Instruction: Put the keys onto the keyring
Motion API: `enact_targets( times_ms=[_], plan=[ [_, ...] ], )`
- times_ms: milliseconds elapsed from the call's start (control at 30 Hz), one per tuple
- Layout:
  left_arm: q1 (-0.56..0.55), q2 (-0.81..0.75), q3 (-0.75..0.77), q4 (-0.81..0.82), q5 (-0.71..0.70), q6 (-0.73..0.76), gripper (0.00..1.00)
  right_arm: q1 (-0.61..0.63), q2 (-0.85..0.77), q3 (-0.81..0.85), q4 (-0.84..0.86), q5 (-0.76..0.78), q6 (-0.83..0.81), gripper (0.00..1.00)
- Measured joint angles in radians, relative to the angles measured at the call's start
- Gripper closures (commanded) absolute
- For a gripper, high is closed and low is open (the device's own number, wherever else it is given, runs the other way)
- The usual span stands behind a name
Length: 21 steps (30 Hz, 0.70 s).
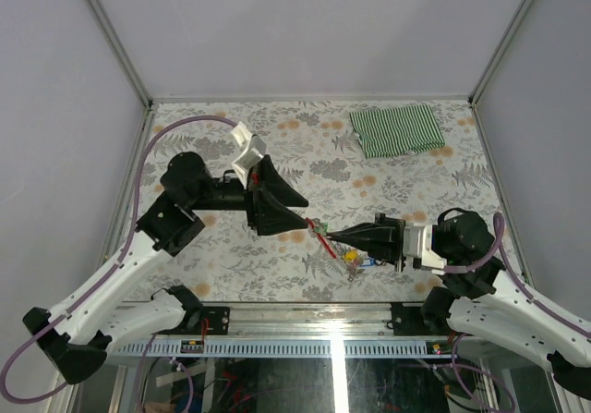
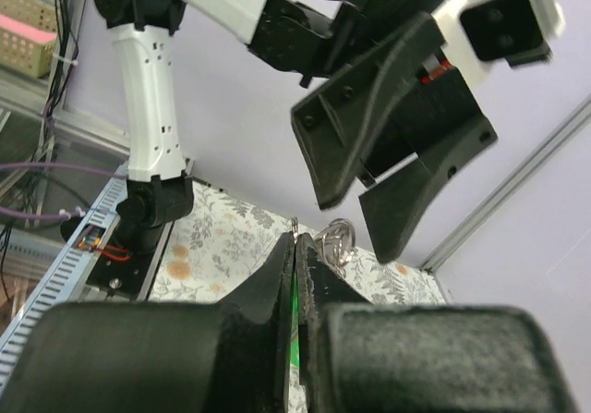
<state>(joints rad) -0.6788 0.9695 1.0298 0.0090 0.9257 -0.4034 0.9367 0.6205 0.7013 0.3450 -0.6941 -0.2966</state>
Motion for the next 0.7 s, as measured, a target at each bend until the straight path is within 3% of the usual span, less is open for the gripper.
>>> enact_targets(
  times_ms=[133, 367, 700],
  plan=[
    [0.000, -0.081, -0.035, 0.034, -0.046, 0.021, 0.46, 0.000, 0.006, -0.043, 0.116, 0.035, 0.078, 1.00],
    [0.000, -0.208, -0.205, 0.238, -0.095, 0.019, 0.50, 0.000, 0.061, -0.127, 0.370, 0.131, 0.232, 1.00],
    [0.000, -0.208, -0.280, 0.489, -0.114, -0.016, 0.59, 0.000, 0.150, -0.163, 0.612, 0.163, 0.369, 1.00]
  ],
)
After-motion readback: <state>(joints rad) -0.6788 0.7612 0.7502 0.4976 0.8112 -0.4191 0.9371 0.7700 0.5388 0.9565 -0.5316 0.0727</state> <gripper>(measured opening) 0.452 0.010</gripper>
